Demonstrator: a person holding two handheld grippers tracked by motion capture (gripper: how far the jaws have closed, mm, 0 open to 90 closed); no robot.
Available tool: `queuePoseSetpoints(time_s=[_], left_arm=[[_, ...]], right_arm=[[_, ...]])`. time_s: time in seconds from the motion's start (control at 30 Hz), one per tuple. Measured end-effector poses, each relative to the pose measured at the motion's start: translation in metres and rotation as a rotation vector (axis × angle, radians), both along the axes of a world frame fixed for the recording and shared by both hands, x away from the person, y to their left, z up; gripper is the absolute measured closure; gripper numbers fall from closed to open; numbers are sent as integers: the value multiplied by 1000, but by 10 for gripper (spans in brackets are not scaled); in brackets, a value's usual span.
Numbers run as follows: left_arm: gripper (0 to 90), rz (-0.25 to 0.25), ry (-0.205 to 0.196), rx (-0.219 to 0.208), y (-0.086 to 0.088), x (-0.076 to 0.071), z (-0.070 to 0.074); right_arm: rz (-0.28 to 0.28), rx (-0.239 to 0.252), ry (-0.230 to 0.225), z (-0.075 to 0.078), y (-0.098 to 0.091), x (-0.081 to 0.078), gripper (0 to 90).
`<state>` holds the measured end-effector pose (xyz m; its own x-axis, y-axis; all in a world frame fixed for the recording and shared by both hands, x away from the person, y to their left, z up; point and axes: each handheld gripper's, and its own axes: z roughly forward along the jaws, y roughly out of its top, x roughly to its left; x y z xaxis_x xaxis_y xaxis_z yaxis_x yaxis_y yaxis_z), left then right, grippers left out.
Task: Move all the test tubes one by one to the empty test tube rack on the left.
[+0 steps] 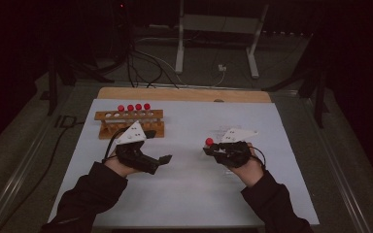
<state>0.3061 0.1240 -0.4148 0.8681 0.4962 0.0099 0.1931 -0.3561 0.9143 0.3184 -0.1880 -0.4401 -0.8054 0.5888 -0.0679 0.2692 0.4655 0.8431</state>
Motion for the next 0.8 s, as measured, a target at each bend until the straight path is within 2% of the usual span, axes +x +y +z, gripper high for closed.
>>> queuePoseSetpoints(time_s=[0.17,0.4,0.57,0.63,0.8], left_arm=[[22,-57,5,7,-21,-1,4],[76,-95,0,20,-47,0,5],[183,-108,-10,35,-61,1,2],[241,-118,-6,31,-65,3,1],[418,-135,-15,52,-76,5,-5]], right_arm=[[23,-8,18,-7,9,-6,752],[53,-25,27,-12,19,-9,752],[64,-32,40,-16,23,-10,752],[65,-31,42,-16,23,-10,753],[72,-29,44,-15,24,-11,753]])
